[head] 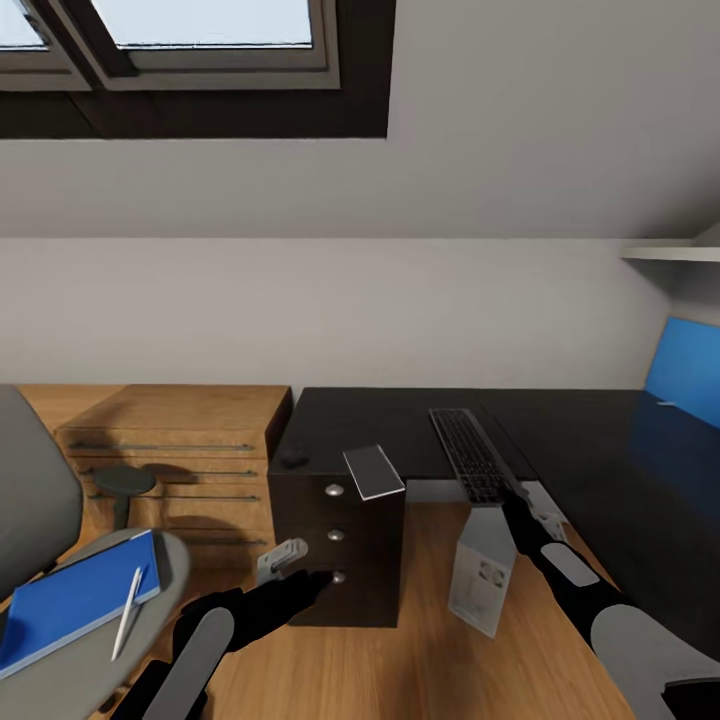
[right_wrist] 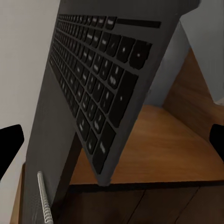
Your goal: In the bedroom, organize the workspace by keeping the computer under the desk, ensuring the monitor is on the desk, placing the keyboard on the desk next to the monitor, placing the mouse on the desk next to the keyboard, moving the folder from the swivel chair onto the desk next to the mouse, stacking the notebook on top of the folder with the pen on top of the notebook, and positioning the swivel chair next to the desk.
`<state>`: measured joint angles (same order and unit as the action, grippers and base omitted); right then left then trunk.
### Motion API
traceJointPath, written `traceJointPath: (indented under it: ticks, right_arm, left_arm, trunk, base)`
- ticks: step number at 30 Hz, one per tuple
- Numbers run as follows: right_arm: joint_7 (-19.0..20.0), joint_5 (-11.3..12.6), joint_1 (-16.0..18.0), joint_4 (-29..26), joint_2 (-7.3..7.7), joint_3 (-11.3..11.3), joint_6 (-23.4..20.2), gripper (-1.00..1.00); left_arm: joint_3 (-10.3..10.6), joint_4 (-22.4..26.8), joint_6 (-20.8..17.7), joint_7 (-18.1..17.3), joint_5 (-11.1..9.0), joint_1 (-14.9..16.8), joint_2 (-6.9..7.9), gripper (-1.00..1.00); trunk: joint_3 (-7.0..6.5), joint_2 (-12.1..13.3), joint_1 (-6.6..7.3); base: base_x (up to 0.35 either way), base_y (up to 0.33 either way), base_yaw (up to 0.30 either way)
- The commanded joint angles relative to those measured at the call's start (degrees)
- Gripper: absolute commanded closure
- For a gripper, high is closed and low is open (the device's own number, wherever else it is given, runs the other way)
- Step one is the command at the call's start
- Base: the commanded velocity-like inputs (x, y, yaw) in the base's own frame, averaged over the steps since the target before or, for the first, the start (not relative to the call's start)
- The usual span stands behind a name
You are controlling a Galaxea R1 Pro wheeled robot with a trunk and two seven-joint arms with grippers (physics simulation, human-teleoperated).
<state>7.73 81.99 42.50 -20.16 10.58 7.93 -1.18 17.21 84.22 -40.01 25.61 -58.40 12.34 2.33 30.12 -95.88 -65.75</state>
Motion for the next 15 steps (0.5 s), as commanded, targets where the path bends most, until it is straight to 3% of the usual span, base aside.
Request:
traceJointPath:
  ticks: [1, 7, 11, 15]
  right_arm:
    - [0.2, 0.5, 0.1, 0.0, 0.05, 0.3, 0.0, -1.00]
    - [0.2, 0.5, 0.1, 0.0, 0.05, 0.3, 0.0, -1.00]
    - [0.1, 0.5, 0.0, 0.0, 0.05, 0.3, 0.0, -1.00]
    - [0.1, 0.5, 0.1, 0.0, 0.05, 0.3, 0.0, -1.00]
  left_arm:
    - [0.1, 0.1, 0.0, 0.6, -0.7, 0.1, 0.04, -1.00]
    - [0.6, 0.2, 0.0, 0.6, -0.5, 0.1, -0.14, -1.00]
    - [2.6, 0.2, 0.2, 0.6, -0.5, 0.1, -0.27, -1.00]
    - [3.3, 0.3, 0.5, 0.6, -0.5, 0.1, -0.30, -1.00]
  trunk:
    - [0.06, 0.0, -0.01]
    - [0.06, 0.0, -0.01]
    - [0.06, 0.0, -0.01]
    - [0.78, -1.6, -0.89]
  base:
    - [0.076, 0.000, 0.000]
    - [0.031, 0.000, 0.000]
    - [0.006, 0.000, 0.000]
    - [0.000, 0.000, 0.000]
